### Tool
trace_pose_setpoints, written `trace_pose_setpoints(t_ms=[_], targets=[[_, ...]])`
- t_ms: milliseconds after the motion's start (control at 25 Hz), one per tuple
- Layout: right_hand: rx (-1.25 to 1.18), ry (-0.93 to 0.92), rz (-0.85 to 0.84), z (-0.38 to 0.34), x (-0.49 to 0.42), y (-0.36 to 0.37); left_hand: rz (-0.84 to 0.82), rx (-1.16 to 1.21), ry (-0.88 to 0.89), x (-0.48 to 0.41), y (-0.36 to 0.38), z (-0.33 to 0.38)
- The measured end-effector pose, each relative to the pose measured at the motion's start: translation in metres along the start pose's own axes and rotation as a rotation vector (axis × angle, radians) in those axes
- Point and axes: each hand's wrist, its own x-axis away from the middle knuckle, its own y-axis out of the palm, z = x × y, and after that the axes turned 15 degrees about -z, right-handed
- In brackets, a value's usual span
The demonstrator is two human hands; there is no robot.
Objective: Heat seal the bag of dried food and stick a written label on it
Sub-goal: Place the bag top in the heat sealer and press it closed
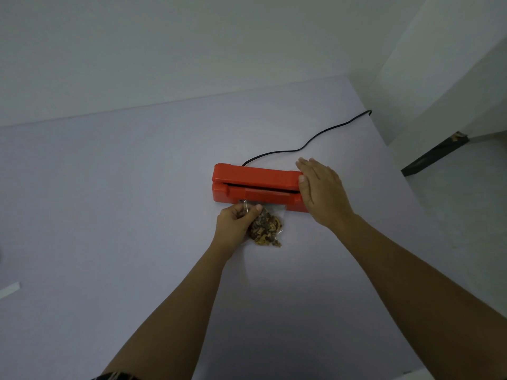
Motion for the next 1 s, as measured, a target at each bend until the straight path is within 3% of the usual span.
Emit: trace_pose_setpoints(t_ms=[360, 640, 760, 1000], targets=[[-0.001, -0.023, -0.015, 0.0, 0.0, -0.002, 0.005, 0.003, -0.01, -0.001, -0.001, -0.002], [0.089, -0.101, -0.207, 0.002, 0.005, -0.028, 0.003, -0.008, -0.01, -0.001, -0.002, -0.004], [0.166, -0.177, -0.141, -0.006, 0.007, -0.051, 0.003, -0.003, -0.004, -0.002, -0.001, -0.003], [-0.219, -0.274, 0.032, -0.059, -0.002, -0.112, -0.008, -0.021, -0.009, -0.002, -0.003, -0.003]])
